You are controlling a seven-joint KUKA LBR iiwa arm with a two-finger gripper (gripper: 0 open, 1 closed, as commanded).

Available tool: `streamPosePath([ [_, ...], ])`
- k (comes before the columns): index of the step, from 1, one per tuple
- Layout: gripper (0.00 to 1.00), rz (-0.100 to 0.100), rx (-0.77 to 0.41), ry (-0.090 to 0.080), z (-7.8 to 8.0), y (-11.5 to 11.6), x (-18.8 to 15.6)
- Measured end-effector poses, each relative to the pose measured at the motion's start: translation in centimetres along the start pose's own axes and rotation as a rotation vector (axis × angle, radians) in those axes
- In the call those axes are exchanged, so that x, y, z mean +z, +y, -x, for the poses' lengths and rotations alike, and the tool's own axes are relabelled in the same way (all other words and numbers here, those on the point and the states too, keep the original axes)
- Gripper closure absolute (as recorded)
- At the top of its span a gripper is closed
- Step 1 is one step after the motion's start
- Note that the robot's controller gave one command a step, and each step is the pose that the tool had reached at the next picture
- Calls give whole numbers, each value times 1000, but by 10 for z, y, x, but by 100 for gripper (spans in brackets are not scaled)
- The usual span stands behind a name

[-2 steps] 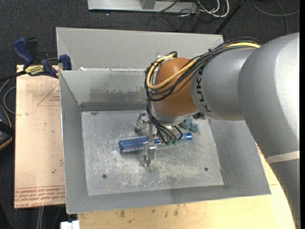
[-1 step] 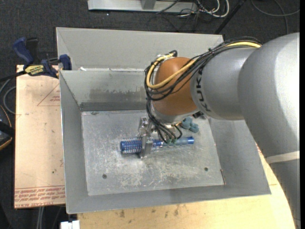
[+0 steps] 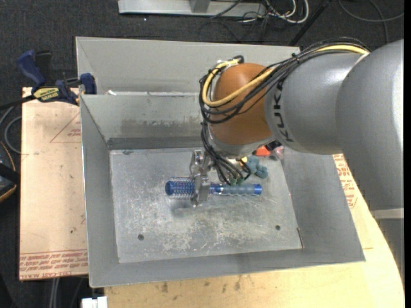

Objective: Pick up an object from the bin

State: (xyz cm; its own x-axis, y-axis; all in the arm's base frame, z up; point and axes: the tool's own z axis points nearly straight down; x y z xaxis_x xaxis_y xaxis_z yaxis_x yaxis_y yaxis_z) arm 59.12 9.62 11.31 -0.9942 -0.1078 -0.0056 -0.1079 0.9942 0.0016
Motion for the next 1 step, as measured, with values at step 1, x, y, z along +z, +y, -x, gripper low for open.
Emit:
streamPosePath([
  [1, 100, 0, 1, 4, 0, 0, 0],
])
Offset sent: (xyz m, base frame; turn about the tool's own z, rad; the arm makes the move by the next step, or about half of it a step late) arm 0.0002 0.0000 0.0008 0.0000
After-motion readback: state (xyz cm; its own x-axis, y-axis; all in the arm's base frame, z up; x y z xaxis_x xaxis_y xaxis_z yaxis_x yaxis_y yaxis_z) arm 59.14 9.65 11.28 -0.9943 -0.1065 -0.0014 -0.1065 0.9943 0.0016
